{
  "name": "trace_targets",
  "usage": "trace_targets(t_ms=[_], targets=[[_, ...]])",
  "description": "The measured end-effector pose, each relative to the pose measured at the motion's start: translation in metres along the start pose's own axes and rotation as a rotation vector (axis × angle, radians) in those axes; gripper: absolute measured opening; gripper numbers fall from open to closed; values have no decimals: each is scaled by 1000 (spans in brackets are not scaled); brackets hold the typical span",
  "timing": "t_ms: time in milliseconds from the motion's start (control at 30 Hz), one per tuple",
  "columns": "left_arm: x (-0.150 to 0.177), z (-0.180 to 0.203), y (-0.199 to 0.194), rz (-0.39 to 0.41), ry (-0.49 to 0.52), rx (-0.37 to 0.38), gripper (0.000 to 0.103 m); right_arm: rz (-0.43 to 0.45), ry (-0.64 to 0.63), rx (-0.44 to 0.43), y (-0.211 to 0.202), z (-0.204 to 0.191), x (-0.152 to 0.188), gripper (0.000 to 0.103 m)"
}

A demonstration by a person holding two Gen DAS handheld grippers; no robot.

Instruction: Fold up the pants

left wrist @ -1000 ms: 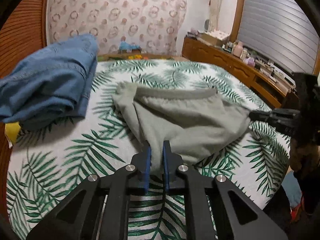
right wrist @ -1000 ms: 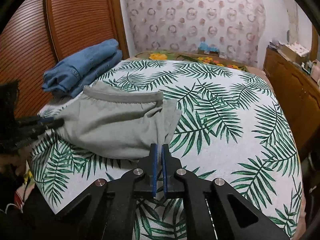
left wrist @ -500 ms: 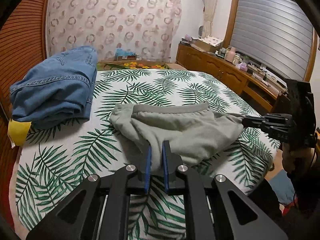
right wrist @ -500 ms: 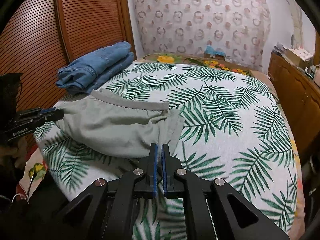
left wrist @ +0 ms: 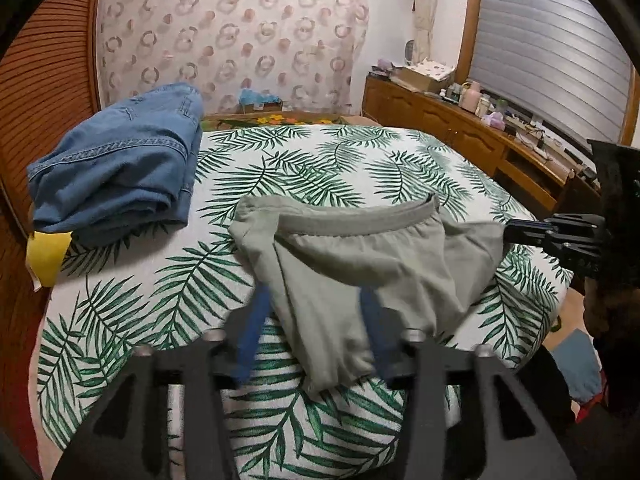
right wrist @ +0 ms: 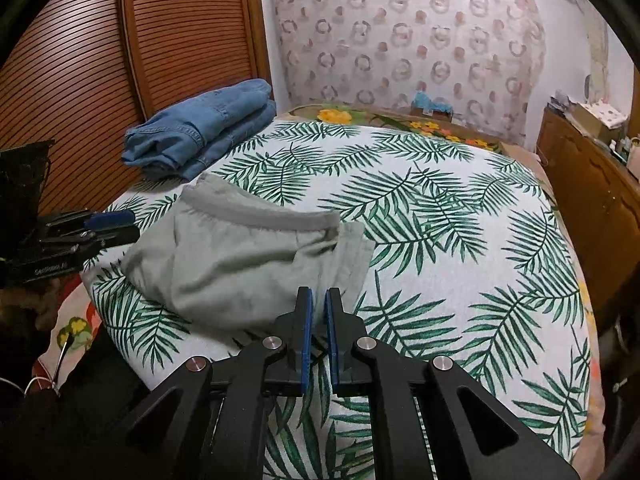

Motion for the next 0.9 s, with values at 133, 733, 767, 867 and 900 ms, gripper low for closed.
trace_targets(t_ms=[133,733,767,867,900], targets=[[-2,-3,5,-4,1,-25,51,10,-3,19,-2,1,-2,13],[-20,-7,32,-6,21,-68,51,-25,-15,12,63,6,-37,39],[-20,-7,33,-7,21,-68,51,-29,-12,8,66,7,-39,39],[-20,-7,34,-6,17,-68,51,-41,-5,-3,75,9,-44,39],[-20,-8,34,-5,14,-69,51,-44,-3,-4,77,9,-44,39]])
Point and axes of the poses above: each gripper's, at about its wrist camera, not at the fingertips, and y roughly the way its jaws point, z to its right, x to its underside, the point moved 2 cm from there along y, roughly the way its jaws point, and after that the axes turned 1 degree about -x, right-handed, at the moved point
